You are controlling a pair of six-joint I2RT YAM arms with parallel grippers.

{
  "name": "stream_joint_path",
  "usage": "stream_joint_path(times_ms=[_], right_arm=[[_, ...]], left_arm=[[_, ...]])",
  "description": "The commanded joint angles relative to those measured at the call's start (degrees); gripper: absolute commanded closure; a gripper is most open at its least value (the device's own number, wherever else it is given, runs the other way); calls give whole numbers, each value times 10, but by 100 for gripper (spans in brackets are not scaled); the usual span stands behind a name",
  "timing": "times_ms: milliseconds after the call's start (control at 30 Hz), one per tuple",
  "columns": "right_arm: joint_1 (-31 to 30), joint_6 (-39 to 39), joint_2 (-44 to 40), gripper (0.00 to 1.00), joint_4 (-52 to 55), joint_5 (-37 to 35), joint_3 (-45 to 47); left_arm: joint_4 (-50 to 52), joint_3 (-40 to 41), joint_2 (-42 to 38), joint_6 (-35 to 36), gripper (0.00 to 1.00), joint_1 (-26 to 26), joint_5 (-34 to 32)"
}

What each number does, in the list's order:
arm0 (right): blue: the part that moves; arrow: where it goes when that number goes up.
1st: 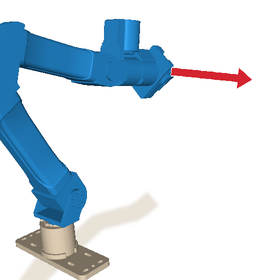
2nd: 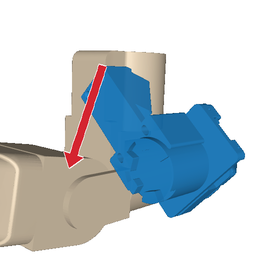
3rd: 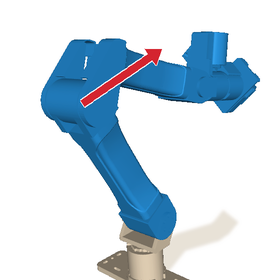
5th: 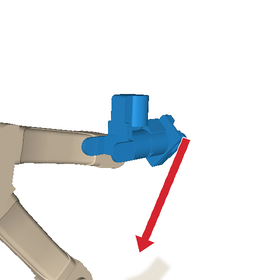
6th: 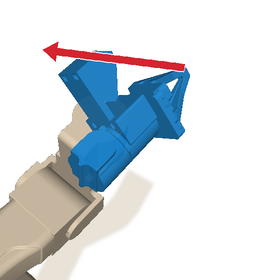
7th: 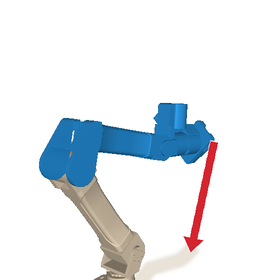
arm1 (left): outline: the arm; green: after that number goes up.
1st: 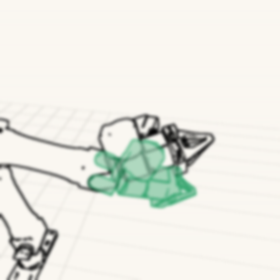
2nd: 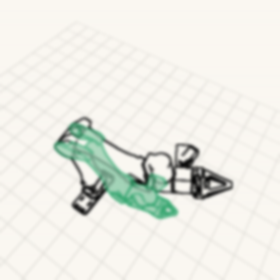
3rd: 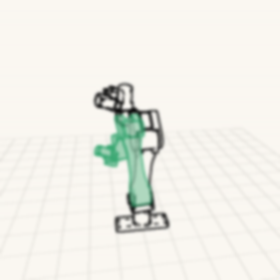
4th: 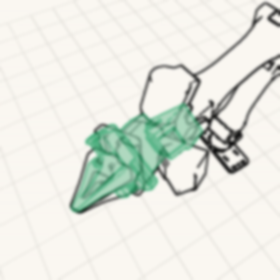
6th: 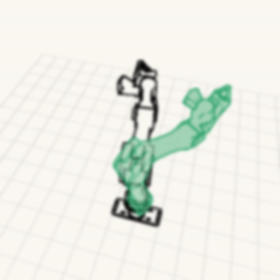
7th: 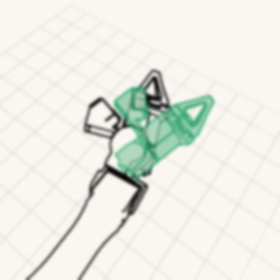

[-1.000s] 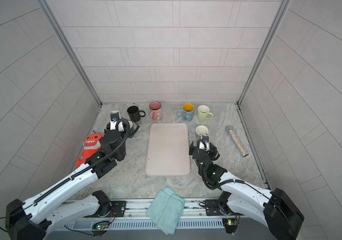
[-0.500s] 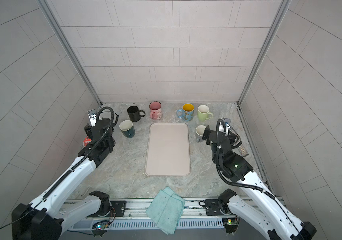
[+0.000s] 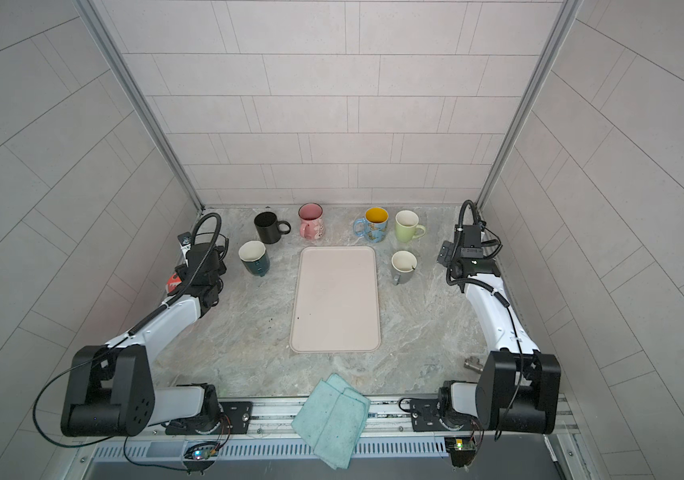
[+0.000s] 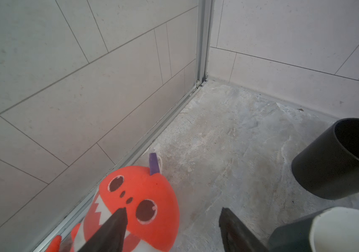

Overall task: Turn the mug right side up
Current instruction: Reset both arms

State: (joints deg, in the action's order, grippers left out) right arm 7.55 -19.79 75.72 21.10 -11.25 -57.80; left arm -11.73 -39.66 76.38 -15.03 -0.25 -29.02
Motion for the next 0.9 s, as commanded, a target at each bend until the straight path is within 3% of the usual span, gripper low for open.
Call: stream_joint_path(times_ms=[0,167,533,633,700,767,867], right_arm=[[14,32,30,1,-69,19,7],[31,55,82,1,-112,29,17],[40,74,123,1,-174,54,24],[40,77,127,1,-201,65,39],[40,79,125,1,-228,71,59],[40,85,119,1,-253,76,79],[40,87,110,1,-291,84,105]], left_arm=[[-72,16,26,2,30,-10,52],[-96,25,54,9,32,-28,103],[-104,34,72,31,33,-41,149],[-167,73,83,38,33,-41,168],[-264,115,101,56,33,-41,197],[-245,122,79,58,33,-41,219],[-308,152,81,89,33,-39,272]])
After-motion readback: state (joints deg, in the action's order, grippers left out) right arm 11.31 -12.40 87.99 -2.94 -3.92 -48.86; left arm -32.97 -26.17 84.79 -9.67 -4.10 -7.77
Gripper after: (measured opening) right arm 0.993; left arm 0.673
